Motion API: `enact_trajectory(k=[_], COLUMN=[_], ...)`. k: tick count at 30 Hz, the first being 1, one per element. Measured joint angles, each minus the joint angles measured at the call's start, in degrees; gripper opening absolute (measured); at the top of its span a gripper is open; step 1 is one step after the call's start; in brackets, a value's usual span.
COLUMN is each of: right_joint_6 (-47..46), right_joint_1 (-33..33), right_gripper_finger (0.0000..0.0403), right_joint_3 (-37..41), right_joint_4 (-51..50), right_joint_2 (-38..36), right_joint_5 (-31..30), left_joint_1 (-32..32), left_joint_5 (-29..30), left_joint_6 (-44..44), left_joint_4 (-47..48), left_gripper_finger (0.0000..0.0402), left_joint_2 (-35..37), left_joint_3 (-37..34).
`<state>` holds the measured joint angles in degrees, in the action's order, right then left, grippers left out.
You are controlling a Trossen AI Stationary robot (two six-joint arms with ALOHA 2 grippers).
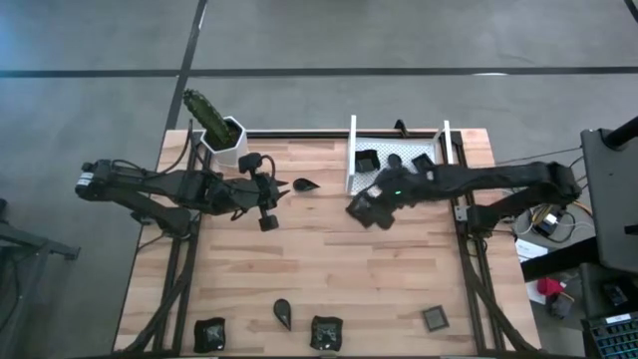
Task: Pick & Place Mini shaped plates
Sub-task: Stack the black distorted square plate on top of the other black distorted square plate on the shelf
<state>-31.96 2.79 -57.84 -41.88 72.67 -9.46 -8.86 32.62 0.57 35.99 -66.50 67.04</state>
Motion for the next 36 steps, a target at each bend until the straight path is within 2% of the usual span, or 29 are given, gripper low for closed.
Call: enact_trajectory(k=[7, 11, 14, 17, 23, 29, 36], right_joint_6=[-17.5, -25.0, -25.1, -22.0, -14.0, -12.0, -11.9], right_joint_1=[2.9, 9.0, 15.0, 21.6, 30.5, 33.5, 33.5], right_gripper_finger=[0.0008, 0.0008, 0.0008, 0.0008, 0.0008, 0.0008, 0.0008], right_joint_3=[0.0, 0.4, 0.7, 0.8, 0.8, 0.3, 0.2], right_joint_4=[-5.5, -7.4, -7.1, -5.8, 4.6, 9.9, 14.7], right_joint_2=[-8.4, -8.9, -7.2, -4.0, 5.1, 13.6, 20.7], right_joint_5=[-15.6, -17.9, -16.4, -11.4, -2.2, 2.2, 4.5], left_joint_1=[0.0, 0.0, 0.0, 0.0, 0.0, 0.0, 0.0], left_joint_5=[0.0, 0.0, 0.0, 0.0, 0.0, 0.0, 0.0], left_joint_6=[-0.6, -0.6, -0.6, -0.6, -0.6, -0.6, -0.6], left_joint_4=[-0.4, -0.5, -0.6, -1.1, -1.5, -1.5, -1.5], left_gripper_finger=[0.0078, 0.0078, 0.0078, 0.0078, 0.0078, 0.0078, 0.0078], left_joint_2=[0.0, 0.0, 0.0, 0.0, 0.0, 0.0, 0.0], left_joint_3=[0.0, 0.0, 0.0, 0.0, 0.0, 0.0, 0.0])
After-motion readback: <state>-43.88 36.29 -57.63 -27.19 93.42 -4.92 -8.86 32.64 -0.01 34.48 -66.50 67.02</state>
